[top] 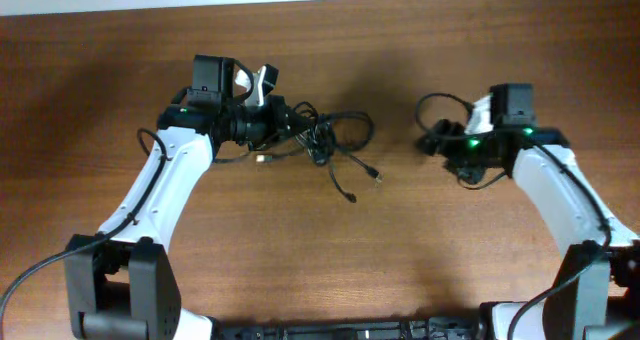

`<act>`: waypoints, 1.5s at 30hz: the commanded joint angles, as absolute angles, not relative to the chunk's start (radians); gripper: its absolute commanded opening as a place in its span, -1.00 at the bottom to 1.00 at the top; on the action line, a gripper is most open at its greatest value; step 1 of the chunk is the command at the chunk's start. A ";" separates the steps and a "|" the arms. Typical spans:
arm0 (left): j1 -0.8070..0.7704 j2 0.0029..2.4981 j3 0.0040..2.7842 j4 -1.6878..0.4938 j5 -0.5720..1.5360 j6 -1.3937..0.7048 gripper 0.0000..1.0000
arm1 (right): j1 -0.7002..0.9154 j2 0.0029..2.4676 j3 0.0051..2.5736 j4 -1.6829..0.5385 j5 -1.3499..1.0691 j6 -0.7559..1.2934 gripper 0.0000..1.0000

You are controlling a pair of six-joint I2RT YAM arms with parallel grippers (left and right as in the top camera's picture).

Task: Untangle cables

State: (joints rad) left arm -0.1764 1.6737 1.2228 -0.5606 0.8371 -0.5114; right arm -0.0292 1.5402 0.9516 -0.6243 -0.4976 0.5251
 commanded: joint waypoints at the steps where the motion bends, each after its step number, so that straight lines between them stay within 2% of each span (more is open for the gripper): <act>1: -0.185 1.642 1.239 -0.559 0.822 -0.531 -1.00 | 0.089 1.547 0.941 -0.603 -0.559 0.528 0.64; 3: -0.207 1.642 1.239 -0.606 0.632 -0.530 -1.00 | 0.179 1.547 0.941 -0.580 -0.496 0.529 0.65; 5: -0.237 1.647 1.239 -0.700 0.429 -0.531 -1.00 | 0.242 1.547 0.941 -0.580 -0.434 0.529 0.76; 7: -0.276 1.674 1.239 -0.763 0.303 -0.530 -0.81 | 0.269 1.547 0.941 -0.580 -0.402 0.531 0.77; 9: -0.305 1.707 1.238 -0.769 0.246 -0.531 -0.25 | 0.268 1.547 0.941 -0.580 -0.389 0.531 0.78; 10: -0.317 1.737 1.239 -0.768 0.234 -0.530 0.09 | 0.268 1.547 0.941 -0.580 -0.383 0.531 0.78; 12: -0.321 1.784 1.238 -0.768 0.201 -0.530 0.18 | 0.268 1.547 0.941 -0.579 -0.383 0.531 0.78; 14: -0.321 1.844 1.239 -0.760 0.201 -0.530 0.19 | 0.268 1.547 0.941 -0.580 -0.380 0.531 0.78; 17: -0.321 1.917 1.239 -0.733 0.202 -0.530 0.08 | 0.268 1.547 0.941 -0.580 -0.380 0.531 0.78; 18: -0.321 1.922 1.239 -0.714 0.202 -0.530 -0.03 | 0.268 1.547 0.941 -0.580 -0.379 0.531 0.78; 20: -0.322 1.922 1.239 -0.679 0.202 -0.530 -0.04 | 0.268 1.547 0.941 -0.580 -0.379 0.531 0.78; 21: -0.322 1.922 1.239 -0.659 0.202 -0.530 -0.01 | 0.268 1.547 0.941 -0.579 -0.379 0.531 0.77; 25: -0.322 1.922 1.239 -0.579 0.142 -0.530 0.59 | 0.268 1.547 0.941 -0.579 -0.340 0.531 0.78; 26: -0.322 1.922 1.239 -0.577 0.119 -0.530 0.61 | 0.268 1.547 0.941 -0.575 -0.334 0.531 0.77; 28: -0.322 1.925 1.239 -0.575 0.081 -0.531 0.50 | 0.268 1.547 0.941 -0.568 -0.334 0.531 0.77; 32: -0.322 1.981 1.239 -0.530 0.081 -0.539 0.13 | 0.268 1.547 0.941 -0.568 -0.323 0.531 0.77; 35: -0.322 2.033 1.239 -0.510 0.086 -0.576 -0.35 | 0.268 1.547 0.941 -0.561 -0.291 0.531 0.77; 36: -0.322 2.037 1.239 -0.511 0.086 -0.576 -0.62 | 0.268 1.547 0.941 -0.560 -0.291 0.531 0.78; 37: -0.322 2.037 1.239 -0.512 0.086 -0.576 -0.97 | 0.268 1.547 0.941 -0.562 -0.295 0.531 0.78; 39: -0.310 2.018 1.241 -0.515 0.089 -0.575 -1.00 | 0.268 1.547 0.941 -0.572 -0.365 0.531 0.79; 40: -0.299 1.997 1.242 -0.524 0.089 -0.570 -1.00 | 0.268 1.547 0.941 -0.572 -0.388 0.531 0.86; 43: -0.242 1.829 1.243 -0.634 0.098 -0.564 -1.00 | 0.268 1.546 0.941 -0.564 -0.564 0.527 0.90; 45: -0.216 1.700 1.243 -0.685 0.229 -0.496 -1.00 | 0.268 1.546 0.941 -0.525 -0.666 0.543 0.90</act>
State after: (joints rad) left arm -0.2424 1.8744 1.2407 -0.6559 0.1150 -0.5682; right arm 0.2630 1.5421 0.9493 -0.5537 -0.5179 0.5282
